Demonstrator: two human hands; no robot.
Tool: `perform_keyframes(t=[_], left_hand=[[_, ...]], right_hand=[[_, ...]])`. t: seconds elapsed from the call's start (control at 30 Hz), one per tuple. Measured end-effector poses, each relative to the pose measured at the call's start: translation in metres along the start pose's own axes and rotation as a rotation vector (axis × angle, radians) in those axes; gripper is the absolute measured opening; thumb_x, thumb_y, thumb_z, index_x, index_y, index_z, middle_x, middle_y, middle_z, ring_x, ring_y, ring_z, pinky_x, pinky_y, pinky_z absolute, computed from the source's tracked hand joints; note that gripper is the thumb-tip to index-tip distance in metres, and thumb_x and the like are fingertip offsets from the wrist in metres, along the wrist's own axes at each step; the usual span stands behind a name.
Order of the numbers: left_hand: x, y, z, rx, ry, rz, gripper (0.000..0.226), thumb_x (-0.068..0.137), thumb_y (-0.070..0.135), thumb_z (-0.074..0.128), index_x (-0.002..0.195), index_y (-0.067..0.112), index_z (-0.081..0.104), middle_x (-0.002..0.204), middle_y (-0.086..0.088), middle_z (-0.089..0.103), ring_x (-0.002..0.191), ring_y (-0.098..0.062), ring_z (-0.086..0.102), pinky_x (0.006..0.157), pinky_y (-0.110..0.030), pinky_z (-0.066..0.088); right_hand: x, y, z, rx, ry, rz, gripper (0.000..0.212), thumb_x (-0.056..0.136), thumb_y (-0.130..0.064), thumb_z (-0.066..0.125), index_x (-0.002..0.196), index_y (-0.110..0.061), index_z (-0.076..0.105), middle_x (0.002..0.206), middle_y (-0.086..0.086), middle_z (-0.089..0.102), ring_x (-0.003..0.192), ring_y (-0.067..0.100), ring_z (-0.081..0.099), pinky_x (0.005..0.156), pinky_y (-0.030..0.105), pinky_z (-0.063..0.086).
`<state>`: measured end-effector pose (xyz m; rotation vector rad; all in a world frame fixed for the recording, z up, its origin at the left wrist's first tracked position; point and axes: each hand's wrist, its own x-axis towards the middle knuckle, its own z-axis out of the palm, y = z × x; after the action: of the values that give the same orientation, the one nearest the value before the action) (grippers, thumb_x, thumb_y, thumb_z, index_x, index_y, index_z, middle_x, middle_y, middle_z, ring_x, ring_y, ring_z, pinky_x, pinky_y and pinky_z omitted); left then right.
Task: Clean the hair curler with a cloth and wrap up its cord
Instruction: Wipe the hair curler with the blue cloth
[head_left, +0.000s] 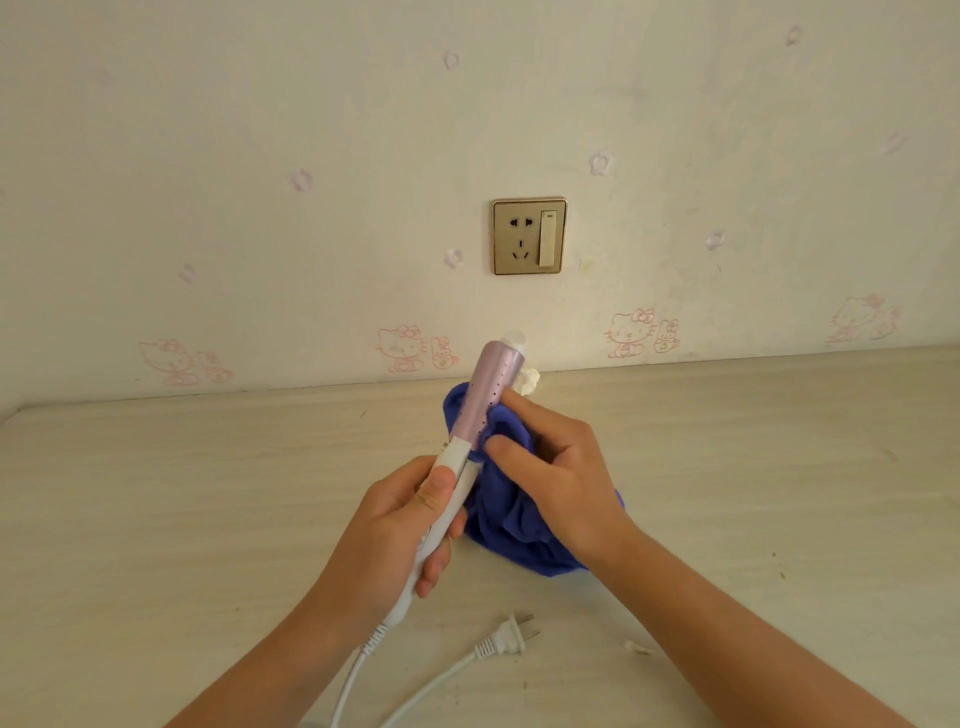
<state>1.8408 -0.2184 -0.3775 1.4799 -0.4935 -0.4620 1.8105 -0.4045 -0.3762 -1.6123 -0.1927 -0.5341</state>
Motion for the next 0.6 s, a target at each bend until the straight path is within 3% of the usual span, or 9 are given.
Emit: perform_keyframes(t=[0.07, 0.33, 0.4, 0.5, 0.6], left_hand=[[0.000, 0.001, -0.002, -0.001, 0.005, 0.008, 0.036, 0.094, 0.045, 0.052, 0.094, 0.013, 0.069, 0.075, -0.013, 0.058, 0.043, -0.021, 0.038, 0.040, -0.026, 0.032], [0.000, 0.004, 0.003, -0.024, -0.054, -0.010, 0.037, 0.093, 0.046, 0.054, 0.098, 0.011, 0.067, 0.075, -0.013, 0.059, 0.043, -0.020, 0.040, 0.040, -0.025, 0.034], [-0.001, 0.006, 0.002, -0.053, -0.074, -0.021, 0.039, 0.093, 0.046, 0.055, 0.100, 0.010, 0.067, 0.075, -0.012, 0.059, 0.043, -0.019, 0.041, 0.039, -0.024, 0.034], [-0.005, 0.005, 0.004, -0.120, -0.090, -0.044, 0.045, 0.093, 0.045, 0.055, 0.101, 0.002, 0.062, 0.076, -0.015, 0.058, 0.042, -0.018, 0.039, 0.038, -0.022, 0.033], [-0.009, 0.000, 0.010, -0.092, -0.078, -0.033, 0.044, 0.094, 0.044, 0.053, 0.100, 0.001, 0.061, 0.076, -0.014, 0.057, 0.042, -0.018, 0.038, 0.038, -0.022, 0.032]], right_hand=[[-0.002, -0.003, 0.004, 0.052, -0.056, 0.013, 0.032, 0.098, -0.004, 0.064, 0.128, -0.012, 0.070, 0.107, 0.008, 0.076, 0.100, 0.029, 0.070, 0.090, 0.031, 0.056], [-0.003, -0.007, 0.001, 0.020, 0.090, -0.070, 0.034, 0.095, 0.001, 0.066, 0.124, -0.017, 0.071, 0.106, 0.002, 0.077, 0.098, 0.023, 0.071, 0.091, 0.037, 0.058], [-0.005, -0.008, 0.001, 0.005, 0.116, -0.100, 0.036, 0.096, -0.003, 0.065, 0.123, -0.026, 0.068, 0.102, 0.003, 0.076, 0.092, 0.025, 0.071, 0.085, 0.037, 0.059], [-0.005, -0.006, 0.000, -0.009, 0.187, -0.090, 0.030, 0.096, -0.009, 0.065, 0.118, -0.030, 0.064, 0.084, 0.011, 0.072, 0.069, 0.039, 0.063, 0.063, 0.048, 0.057], [-0.001, -0.007, -0.006, -0.103, 0.274, -0.100, 0.028, 0.094, -0.009, 0.066, 0.108, -0.033, 0.069, 0.091, -0.006, 0.074, 0.077, 0.014, 0.069, 0.069, 0.025, 0.057]])
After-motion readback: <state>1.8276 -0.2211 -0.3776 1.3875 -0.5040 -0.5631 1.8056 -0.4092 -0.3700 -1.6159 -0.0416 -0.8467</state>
